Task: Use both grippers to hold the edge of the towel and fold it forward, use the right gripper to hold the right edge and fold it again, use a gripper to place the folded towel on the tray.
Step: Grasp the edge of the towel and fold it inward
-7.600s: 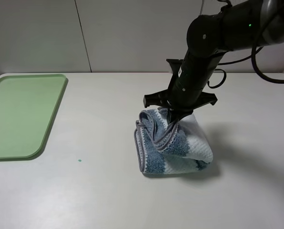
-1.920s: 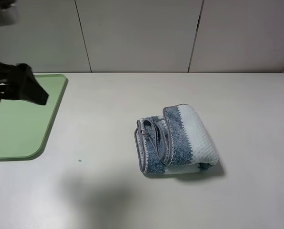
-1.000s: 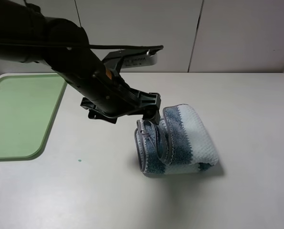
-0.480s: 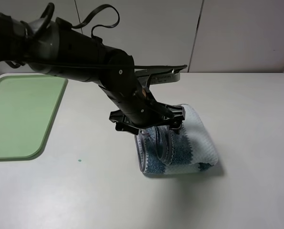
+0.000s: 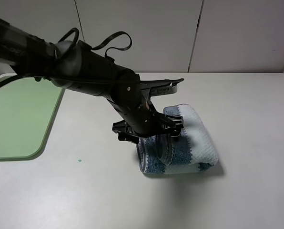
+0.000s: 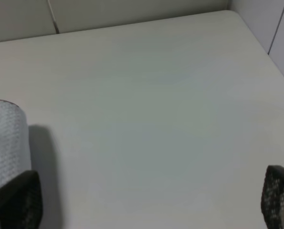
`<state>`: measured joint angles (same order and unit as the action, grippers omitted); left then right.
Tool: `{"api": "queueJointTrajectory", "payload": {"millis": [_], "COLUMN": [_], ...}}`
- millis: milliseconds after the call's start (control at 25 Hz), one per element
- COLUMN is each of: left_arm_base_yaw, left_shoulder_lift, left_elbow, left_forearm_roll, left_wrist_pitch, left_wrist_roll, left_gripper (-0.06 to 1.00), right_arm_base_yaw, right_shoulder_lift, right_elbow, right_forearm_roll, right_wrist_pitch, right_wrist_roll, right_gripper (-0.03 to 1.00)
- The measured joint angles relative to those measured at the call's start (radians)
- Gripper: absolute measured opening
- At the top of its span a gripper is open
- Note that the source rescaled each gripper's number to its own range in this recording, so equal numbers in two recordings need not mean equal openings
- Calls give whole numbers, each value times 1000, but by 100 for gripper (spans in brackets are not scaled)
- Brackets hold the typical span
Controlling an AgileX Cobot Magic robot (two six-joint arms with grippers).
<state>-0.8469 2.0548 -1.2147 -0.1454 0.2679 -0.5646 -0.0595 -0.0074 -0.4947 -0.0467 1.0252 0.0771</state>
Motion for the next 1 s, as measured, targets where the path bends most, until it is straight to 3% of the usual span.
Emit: {"api": "queueJointTrajectory", "payload": {"millis": [1000], "left_arm_base_yaw": [-34], "left_shoulder_lift": [84], "left_elbow": [-23], "left_forearm_roll": [-33], "left_wrist_pitch": [-39], "left_wrist_roll": [-3], "left_gripper": [96], "right_arm_base_yaw": [0], "right_shoulder_lift": [0], "right_elbow": [0], "right_forearm_roll": [2], "right_wrist_pitch": [0], "right_wrist_roll": [0], "right_gripper": [100]}}
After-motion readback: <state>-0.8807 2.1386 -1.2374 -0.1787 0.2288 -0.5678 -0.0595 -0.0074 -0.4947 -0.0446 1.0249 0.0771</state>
